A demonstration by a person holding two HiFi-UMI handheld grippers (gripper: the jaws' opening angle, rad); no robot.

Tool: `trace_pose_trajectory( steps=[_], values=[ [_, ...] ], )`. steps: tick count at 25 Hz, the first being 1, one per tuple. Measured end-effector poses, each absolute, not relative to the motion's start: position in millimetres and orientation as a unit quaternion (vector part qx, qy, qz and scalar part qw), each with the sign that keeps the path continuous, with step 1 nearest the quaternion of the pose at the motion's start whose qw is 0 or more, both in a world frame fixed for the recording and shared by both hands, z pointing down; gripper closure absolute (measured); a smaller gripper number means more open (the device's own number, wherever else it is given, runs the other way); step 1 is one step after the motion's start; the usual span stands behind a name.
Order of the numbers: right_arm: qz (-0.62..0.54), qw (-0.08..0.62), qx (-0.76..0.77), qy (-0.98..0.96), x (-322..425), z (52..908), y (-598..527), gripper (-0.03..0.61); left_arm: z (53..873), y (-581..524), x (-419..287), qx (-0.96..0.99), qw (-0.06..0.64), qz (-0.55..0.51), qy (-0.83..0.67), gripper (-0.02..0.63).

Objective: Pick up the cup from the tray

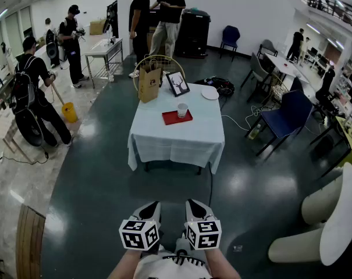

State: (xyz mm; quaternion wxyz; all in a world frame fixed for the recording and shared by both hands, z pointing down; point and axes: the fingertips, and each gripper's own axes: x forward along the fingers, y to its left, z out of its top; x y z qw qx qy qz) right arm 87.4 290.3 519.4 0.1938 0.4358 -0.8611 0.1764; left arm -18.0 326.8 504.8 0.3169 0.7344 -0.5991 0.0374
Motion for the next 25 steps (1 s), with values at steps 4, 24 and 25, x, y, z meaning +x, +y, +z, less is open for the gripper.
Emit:
trace_pose_trajectory(
  steps=[4, 24, 25],
  values=[
    [0.177, 0.194, 0.441, -0.858, 87.6, 519.9, 289.4, 0.555, 505.3, 327.1, -18.1, 0.735, 0.311, 0.046, -0.600, 0.612],
    [0.201, 0.160, 0.464, -0.848, 93.5, 511.4, 285.2, 0.554, 502.8, 331.4, -23.6, 0.736, 0.304, 0.052, -0.602, 0.613],
    [0.201, 0.159, 0.465, -0.847, 94.6, 511.4, 283.3, 0.554, 503.2, 330.8, -23.1, 0.736, 0.305, 0.053, -0.602, 0.612]
  ],
)
